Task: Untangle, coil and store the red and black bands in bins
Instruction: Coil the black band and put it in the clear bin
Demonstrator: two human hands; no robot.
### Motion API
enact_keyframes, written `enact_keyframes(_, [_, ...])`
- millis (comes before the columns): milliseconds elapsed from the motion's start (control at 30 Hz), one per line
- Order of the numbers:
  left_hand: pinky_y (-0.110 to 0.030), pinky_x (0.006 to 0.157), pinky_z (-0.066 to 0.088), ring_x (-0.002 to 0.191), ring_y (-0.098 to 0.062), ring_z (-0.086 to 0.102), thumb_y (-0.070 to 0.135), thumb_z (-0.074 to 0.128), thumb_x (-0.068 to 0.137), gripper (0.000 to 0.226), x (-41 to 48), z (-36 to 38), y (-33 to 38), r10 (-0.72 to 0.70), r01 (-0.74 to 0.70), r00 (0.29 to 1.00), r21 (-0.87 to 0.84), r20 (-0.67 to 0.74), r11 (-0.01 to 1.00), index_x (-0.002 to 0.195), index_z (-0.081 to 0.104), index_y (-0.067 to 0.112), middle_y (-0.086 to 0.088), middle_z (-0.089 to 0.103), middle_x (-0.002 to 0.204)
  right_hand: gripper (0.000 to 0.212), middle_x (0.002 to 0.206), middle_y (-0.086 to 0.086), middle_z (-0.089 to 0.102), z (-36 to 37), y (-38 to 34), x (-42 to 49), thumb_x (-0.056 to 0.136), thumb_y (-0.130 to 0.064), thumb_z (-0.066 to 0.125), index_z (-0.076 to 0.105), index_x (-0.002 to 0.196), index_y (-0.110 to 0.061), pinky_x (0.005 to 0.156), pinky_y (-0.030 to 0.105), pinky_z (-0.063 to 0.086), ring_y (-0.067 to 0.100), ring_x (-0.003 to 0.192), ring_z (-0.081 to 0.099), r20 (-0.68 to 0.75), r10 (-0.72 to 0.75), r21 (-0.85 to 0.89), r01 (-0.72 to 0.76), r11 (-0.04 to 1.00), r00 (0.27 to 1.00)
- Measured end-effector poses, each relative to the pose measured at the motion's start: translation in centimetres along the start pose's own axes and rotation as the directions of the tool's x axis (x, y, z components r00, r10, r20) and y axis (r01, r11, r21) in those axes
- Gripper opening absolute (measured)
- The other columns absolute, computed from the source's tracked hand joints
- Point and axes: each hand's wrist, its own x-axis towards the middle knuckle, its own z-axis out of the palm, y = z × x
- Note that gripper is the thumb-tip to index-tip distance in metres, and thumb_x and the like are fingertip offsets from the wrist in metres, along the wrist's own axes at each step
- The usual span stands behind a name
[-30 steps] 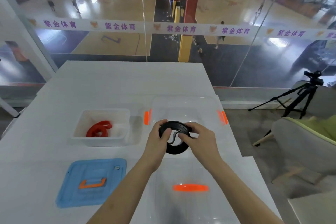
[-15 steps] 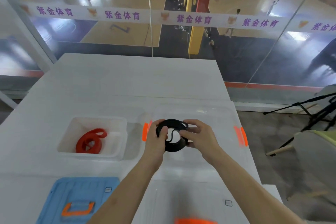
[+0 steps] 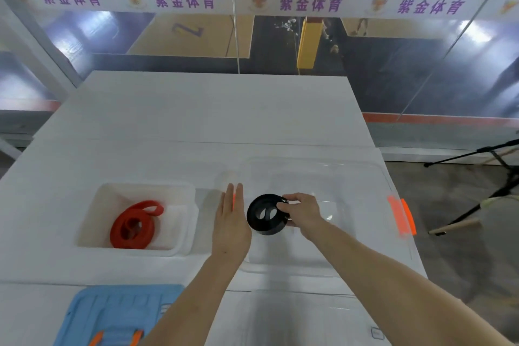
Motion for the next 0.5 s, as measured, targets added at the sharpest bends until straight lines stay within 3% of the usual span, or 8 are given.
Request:
enact_keyframes(100, [-0.038, 0.123, 0.029, 0.158, -0.026, 0.013, -0.012, 0.038, 0.092, 0.085, -0.1, 0.1, 0.0, 0.004, -0.004, 1.000, -0.022, -0.007, 1.000, 0.164, 0.007, 0.023, -0.001, 0.000, 0.173, 0.022, 0.105, 0.020, 0.076, 1.2, 1.0, 2.2, 0.086, -0.007, 0.082, 0.072, 0.103, -0.017, 0.084, 0.048, 0.066, 0.031, 0.087, 0.075, -0.045, 0.016, -0.008, -0.017, 1.000, 0.999])
enact_keyframes(167, [-0.037, 0.122, 0.032, 0.157, -0.025, 0.018, -0.010, 0.039, 0.093, 0.084, 0.0, 0.2, -0.1, 0.007, -0.008, 1.000, -0.026, -0.029, 1.000, 0.164, 0.008, 0.023, -0.001, 0.003, 0.173, 0.025, 0.105, 0.019, 0.076, 1.7, 1.5, 3.4, 0.087, -0.008, 0.082, 0.073, 0.109, -0.014, 0.082, 0.047, 0.066, 0.033, 0.092, 0.076, -0.068, 0.031, -0.008, -0.032, 0.999, 0.997])
enact_keyframes(300, [-0.037, 0.116, 0.040, 0.154, -0.025, 0.029, -0.003, 0.043, 0.097, 0.077, 0.1, 0.3, -1.1, 0.038, -0.035, 0.996, 0.031, -0.076, 0.999, 0.164, 0.012, 0.021, -0.005, 0.013, 0.172, 0.020, 0.107, 0.020, 0.076, 2.4, 2.3, 5.0, 0.089, -0.007, 0.079, 0.072, 0.104, -0.018, 0.081, 0.047, 0.066, 0.036, 0.098, 0.077, -0.095, 0.049, -0.010, -0.050, 0.999, 0.994])
enact_keyframes(500, [-0.040, 0.108, 0.047, 0.154, -0.023, 0.027, -0.008, 0.042, 0.091, 0.090, -0.2, 0.3, -0.3, 0.012, -0.011, 0.999, 0.047, -0.030, 0.999, 0.164, 0.003, 0.027, 0.001, 0.003, 0.173, 0.020, 0.106, 0.013, 0.074, 2.7, 3.3, 6.8, 0.088, -0.009, 0.079, 0.071, 0.100, -0.023, 0.088, 0.048, 0.065, 0.031, 0.097, 0.074, -0.180, 0.064, -0.033, -0.071, 0.997, 0.982])
